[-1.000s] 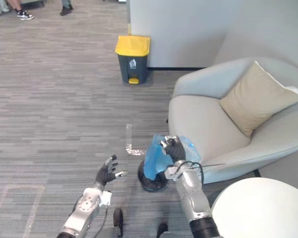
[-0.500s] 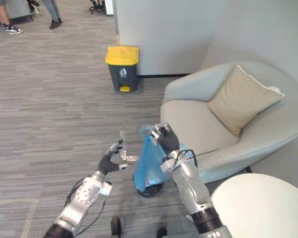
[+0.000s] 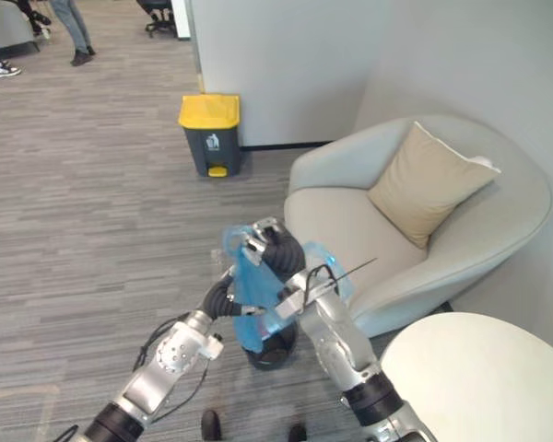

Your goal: Gather rubbish on tea table into small bin, then transfer packed bag to large trash can.

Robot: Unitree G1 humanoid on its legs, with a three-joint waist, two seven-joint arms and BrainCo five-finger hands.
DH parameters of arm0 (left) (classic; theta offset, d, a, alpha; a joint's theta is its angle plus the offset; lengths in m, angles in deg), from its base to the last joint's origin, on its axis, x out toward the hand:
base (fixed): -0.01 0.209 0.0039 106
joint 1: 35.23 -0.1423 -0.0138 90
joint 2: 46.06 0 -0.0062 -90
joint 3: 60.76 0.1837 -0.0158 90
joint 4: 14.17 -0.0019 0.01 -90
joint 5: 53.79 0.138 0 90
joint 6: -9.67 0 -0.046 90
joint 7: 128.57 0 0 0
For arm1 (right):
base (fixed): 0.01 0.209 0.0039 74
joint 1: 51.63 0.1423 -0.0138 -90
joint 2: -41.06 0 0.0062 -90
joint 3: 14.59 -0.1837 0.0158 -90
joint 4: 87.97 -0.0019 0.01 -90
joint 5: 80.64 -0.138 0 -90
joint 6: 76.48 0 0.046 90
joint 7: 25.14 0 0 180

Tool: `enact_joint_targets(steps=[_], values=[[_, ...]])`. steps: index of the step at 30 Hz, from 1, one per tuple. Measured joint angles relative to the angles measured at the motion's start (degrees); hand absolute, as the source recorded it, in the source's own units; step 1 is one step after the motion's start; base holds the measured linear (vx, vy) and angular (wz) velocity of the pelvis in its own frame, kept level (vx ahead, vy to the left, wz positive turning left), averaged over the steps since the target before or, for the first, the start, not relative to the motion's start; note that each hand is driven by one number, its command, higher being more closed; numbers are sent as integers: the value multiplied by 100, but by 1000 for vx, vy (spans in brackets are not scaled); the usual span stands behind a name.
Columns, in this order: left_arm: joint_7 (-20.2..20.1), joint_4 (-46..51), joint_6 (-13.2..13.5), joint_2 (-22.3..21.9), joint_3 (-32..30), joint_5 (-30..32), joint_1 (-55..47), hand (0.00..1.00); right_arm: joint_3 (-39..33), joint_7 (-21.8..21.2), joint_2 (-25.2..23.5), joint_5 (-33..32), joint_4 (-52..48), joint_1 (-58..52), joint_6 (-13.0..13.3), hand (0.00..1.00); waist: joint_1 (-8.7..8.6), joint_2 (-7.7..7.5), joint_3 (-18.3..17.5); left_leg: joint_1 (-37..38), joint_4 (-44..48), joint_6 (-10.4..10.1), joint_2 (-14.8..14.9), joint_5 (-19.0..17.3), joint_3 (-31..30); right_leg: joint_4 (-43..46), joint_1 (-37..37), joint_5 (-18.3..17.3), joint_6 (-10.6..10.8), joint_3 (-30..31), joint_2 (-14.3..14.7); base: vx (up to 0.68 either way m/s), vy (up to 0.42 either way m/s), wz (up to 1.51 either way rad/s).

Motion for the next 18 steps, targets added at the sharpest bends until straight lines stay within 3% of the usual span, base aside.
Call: enact_joint_targets(steps=[8, 18], values=[[438, -325, -7, -25, -23, 685, 118, 0, 429, -11, -10, -129, 0, 1, -99, 100, -8, -68, -51, 49, -3, -3, 9, -2, 78, 5, 1, 13, -1, 77, 0, 6, 4, -5], [630, -1219, -239, -439, -164, 705, 97, 0, 1100, -21, -258, -236, 50, 175, -297, 100, 4, -142, -103, 74, -4, -31, 40, -23, 124, 9, -7, 19, -6, 143, 23, 4, 0, -2]])
